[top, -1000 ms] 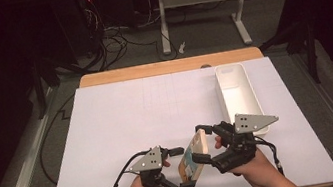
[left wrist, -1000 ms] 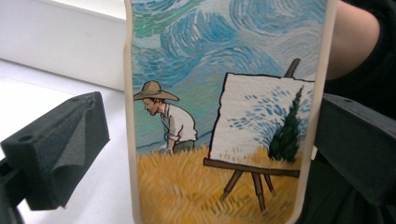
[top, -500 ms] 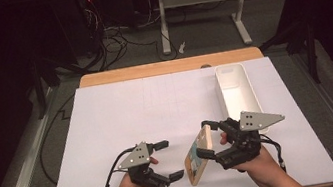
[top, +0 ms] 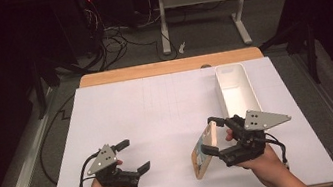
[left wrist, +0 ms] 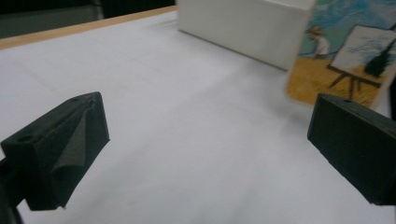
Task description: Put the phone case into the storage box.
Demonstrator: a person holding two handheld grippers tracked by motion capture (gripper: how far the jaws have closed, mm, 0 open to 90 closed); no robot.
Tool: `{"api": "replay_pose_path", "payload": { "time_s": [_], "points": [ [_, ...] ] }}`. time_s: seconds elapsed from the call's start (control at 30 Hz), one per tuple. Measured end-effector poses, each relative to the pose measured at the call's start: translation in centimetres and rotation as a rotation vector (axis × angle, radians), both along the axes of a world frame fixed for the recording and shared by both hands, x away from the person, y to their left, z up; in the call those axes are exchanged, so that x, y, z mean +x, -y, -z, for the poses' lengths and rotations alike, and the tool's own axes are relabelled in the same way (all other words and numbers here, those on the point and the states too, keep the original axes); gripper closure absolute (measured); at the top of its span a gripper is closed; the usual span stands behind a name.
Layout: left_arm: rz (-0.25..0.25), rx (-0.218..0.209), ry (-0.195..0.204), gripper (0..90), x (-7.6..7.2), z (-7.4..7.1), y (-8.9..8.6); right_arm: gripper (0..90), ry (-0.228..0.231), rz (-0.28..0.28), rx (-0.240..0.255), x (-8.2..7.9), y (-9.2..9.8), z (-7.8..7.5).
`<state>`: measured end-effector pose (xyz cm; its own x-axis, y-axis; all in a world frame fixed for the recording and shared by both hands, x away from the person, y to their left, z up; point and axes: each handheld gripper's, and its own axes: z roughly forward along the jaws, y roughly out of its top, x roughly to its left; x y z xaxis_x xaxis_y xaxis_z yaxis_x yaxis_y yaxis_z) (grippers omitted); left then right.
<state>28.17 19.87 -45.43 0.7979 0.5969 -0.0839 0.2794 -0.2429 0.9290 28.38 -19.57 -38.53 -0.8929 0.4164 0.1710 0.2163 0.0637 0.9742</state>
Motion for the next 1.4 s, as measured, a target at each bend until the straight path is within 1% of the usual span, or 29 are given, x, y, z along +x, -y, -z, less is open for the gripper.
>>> {"api": "replay_pose_path", "payload": {
  "time_s": [0.03,0.07,0.1,0.17,0.23,0.4,0.43,0.53,0.6,0.7,0.9,1.0,1.07,1.17,1.23,1.33,1.4],
  "points": [
    [-0.044,0.015,0.01,0.2,-0.1,0.0,-0.5,13.6,0.008,0.005,-0.005,0.0,0.0,0.0],
    [-0.066,0.015,0.014,0.2,-0.2,0.1,-0.9,13.5,0.011,0.009,-0.01,0.0,0.1,0.0],
    [-0.084,0.004,0.009,0.2,-0.2,0.2,-1.3,13.5,0.014,0.017,-0.012,-0.1,0.1,0.0],
    [-0.121,0.0,0.001,0.2,-0.4,0.3,-1.9,13.5,0.021,0.027,-0.018,-0.1,0.2,0.0],
    [-0.145,0.017,0.005,0.2,-0.5,0.4,-2.3,13.5,0.03,0.039,-0.027,-0.1,0.4,0.0],
    [-0.186,0.009,-0.006,0.2,-0.6,0.6,-2.9,13.4,0.052,0.071,-0.041,-0.2,0.8,-0.1],
    [-0.188,0.009,-0.01,0.4,-0.6,0.6,-3.0,13.4,0.051,0.081,-0.04,-0.2,0.9,-0.1],
    [-0.203,0.016,0.002,0.7,-0.7,0.7,-3.0,13.4,0.064,0.103,-0.047,-0.3,1.2,-0.3],
    [-0.202,0.019,0.003,0.7,-0.7,0.6,-2.9,13.4,0.081,0.124,-0.058,-0.4,1.3,-0.4],
    [-0.208,0.022,0.015,0.2,-0.8,0.5,-2.8,13.4,0.092,0.149,-0.063,-0.5,1.5,-0.5],
    [-0.207,0.023,0.01,0.7,-0.8,0.5,-2.7,13.4,0.106,0.202,-0.059,-0.5,2.0,-0.6],
    [-0.21,0.028,0.009,0.7,-0.8,0.6,-2.8,13.4,0.115,0.231,-0.065,-0.6,2.2,-0.6],
    [-0.201,0.029,0.01,0.6,-0.8,0.7,-2.7,13.4,0.121,0.251,-0.07,-0.6,2.5,-0.7],
    [-0.194,0.024,0.02,0.2,-0.8,0.6,-2.6,13.4,0.115,0.264,-0.07,-0.5,2.7,-0.6],
    [-0.196,0.027,0.031,0.2,-0.9,0.6,-2.5,13.4,0.119,0.281,-0.084,-0.4,2.8,-0.5],
    [-0.194,0.024,0.023,0.3,-0.8,0.6,-2.5,13.4,0.124,0.302,-0.102,-0.5,2.9,-0.5],
    [-0.196,0.023,0.028,0.2,-0.8,0.6,-2.5,13.4,0.126,0.305,-0.101,-0.5,2.9,-0.5]
  ]
}}
